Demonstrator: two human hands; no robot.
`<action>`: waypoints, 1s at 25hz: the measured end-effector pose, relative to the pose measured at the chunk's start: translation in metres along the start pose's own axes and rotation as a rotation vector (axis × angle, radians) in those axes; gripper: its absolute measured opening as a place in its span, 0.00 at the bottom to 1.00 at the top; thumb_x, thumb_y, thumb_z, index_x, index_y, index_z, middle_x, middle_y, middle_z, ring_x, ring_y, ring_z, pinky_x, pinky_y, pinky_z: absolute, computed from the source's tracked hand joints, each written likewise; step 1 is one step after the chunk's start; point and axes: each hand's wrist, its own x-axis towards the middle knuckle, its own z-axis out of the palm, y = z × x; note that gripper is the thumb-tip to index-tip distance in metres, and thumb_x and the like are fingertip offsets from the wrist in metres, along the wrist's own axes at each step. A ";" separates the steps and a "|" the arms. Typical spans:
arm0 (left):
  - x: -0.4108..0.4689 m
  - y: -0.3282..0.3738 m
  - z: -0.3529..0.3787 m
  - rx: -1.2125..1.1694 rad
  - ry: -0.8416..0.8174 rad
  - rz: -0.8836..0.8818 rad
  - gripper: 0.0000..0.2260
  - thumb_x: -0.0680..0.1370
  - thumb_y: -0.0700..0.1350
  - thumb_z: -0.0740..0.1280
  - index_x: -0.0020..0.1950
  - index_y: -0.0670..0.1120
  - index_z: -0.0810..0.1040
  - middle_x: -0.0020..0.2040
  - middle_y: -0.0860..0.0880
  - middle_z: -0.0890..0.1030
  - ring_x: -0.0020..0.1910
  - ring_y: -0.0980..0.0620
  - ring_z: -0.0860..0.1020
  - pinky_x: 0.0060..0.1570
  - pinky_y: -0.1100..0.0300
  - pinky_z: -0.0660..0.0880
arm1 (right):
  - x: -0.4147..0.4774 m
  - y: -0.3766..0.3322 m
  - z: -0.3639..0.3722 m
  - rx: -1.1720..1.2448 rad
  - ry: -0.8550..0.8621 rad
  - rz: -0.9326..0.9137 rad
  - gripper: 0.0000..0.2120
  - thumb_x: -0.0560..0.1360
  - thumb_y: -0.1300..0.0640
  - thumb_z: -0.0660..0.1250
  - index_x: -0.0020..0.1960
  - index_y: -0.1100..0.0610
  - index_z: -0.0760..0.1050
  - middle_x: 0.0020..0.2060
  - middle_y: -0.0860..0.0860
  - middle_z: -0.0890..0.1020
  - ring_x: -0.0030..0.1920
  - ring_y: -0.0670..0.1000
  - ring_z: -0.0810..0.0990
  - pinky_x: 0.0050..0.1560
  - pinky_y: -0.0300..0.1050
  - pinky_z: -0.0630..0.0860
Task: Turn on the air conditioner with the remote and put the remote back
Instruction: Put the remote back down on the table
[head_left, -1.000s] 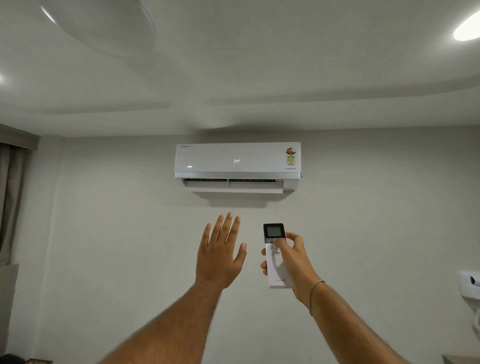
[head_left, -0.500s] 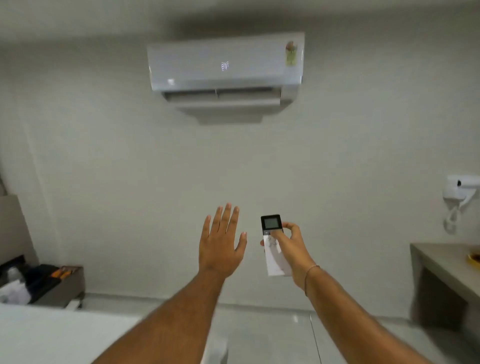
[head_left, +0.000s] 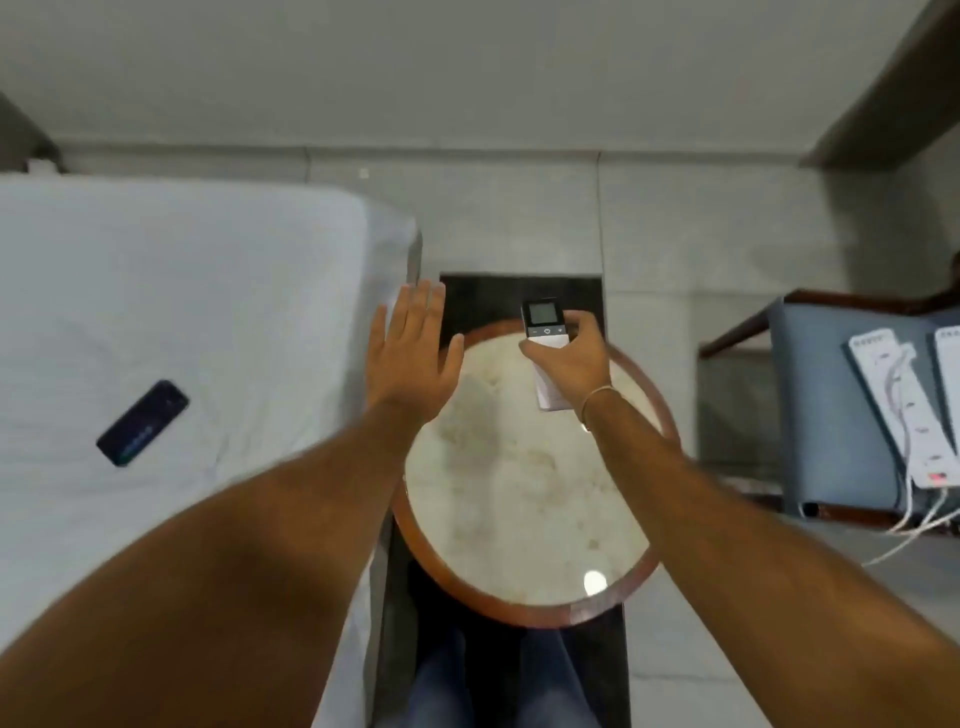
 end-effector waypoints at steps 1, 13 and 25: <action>-0.015 -0.004 0.030 -0.003 -0.035 0.002 0.33 0.85 0.64 0.42 0.87 0.50 0.47 0.88 0.48 0.49 0.86 0.47 0.46 0.83 0.44 0.43 | 0.007 0.034 0.008 -0.041 0.012 0.034 0.31 0.66 0.52 0.83 0.65 0.52 0.74 0.54 0.52 0.84 0.50 0.54 0.85 0.50 0.44 0.82; -0.094 -0.018 0.213 0.020 -0.319 -0.107 0.32 0.85 0.62 0.40 0.87 0.49 0.44 0.88 0.48 0.46 0.86 0.48 0.43 0.83 0.45 0.40 | 0.043 0.255 0.064 -0.343 0.213 0.174 0.29 0.67 0.51 0.81 0.64 0.58 0.80 0.55 0.51 0.71 0.52 0.55 0.80 0.58 0.45 0.80; -0.098 0.000 0.235 -0.015 -0.342 -0.171 0.34 0.83 0.64 0.36 0.87 0.50 0.43 0.88 0.48 0.44 0.86 0.47 0.42 0.83 0.46 0.39 | 0.051 0.294 0.086 -0.521 0.243 0.149 0.23 0.72 0.47 0.77 0.61 0.59 0.79 0.59 0.55 0.75 0.59 0.57 0.75 0.53 0.42 0.75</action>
